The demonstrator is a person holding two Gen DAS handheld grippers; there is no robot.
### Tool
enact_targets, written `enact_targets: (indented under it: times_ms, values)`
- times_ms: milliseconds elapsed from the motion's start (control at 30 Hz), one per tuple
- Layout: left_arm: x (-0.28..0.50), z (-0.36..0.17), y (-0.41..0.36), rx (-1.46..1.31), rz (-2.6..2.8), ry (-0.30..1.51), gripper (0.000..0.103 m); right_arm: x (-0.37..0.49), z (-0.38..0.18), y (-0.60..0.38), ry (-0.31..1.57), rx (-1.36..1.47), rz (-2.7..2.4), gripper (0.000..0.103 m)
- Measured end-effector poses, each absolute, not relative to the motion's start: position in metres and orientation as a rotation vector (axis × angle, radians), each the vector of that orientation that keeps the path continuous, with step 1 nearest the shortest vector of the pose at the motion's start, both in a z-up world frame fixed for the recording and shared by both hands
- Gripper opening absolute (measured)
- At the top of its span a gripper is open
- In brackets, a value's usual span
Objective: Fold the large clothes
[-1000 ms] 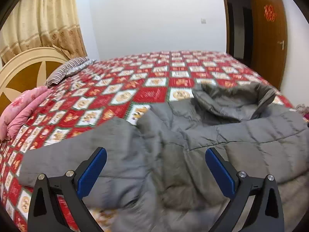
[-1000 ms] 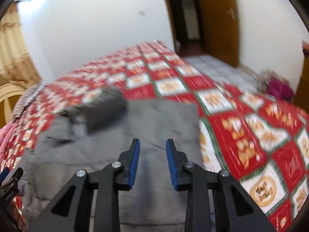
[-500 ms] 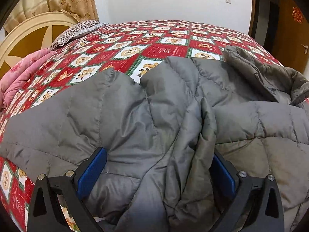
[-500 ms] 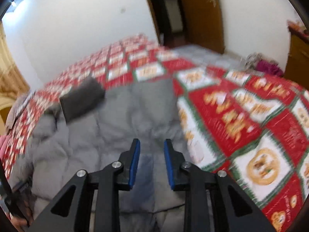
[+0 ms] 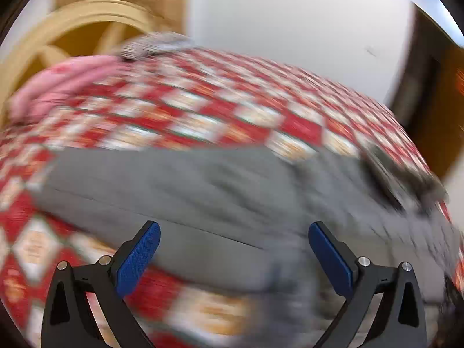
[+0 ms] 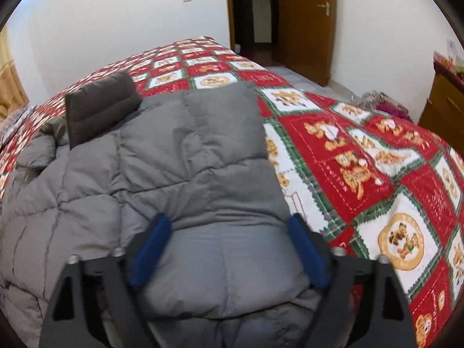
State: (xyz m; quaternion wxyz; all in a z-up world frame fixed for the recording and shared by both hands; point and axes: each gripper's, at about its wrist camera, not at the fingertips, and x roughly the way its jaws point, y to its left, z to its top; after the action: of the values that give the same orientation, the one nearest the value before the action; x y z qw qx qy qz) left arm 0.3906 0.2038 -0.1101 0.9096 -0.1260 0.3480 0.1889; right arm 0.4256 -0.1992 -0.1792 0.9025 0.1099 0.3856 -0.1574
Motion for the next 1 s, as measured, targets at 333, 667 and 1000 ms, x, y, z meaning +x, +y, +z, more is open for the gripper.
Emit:
enact_targets:
  times_ms: [333, 667, 1000]
  values:
    - [0.364, -0.147, 0.382, -0.462, 0.806, 0.814, 0.102, 0.413, -0.179, -0.19, 0.797, 0.224, -0.335, 0.094]
    - [0.374, -0.182, 0.38, -0.538, 0.845, 0.787, 0.074, 0.412, -0.181, -0.189, 0.797, 0.219, -0.336, 0.094]
    - [0.381, -0.167, 0.37, -0.468, 0.771, 0.713, 0.007, 0.412, -0.181, -0.189, 0.797, 0.22, -0.335, 0.094]
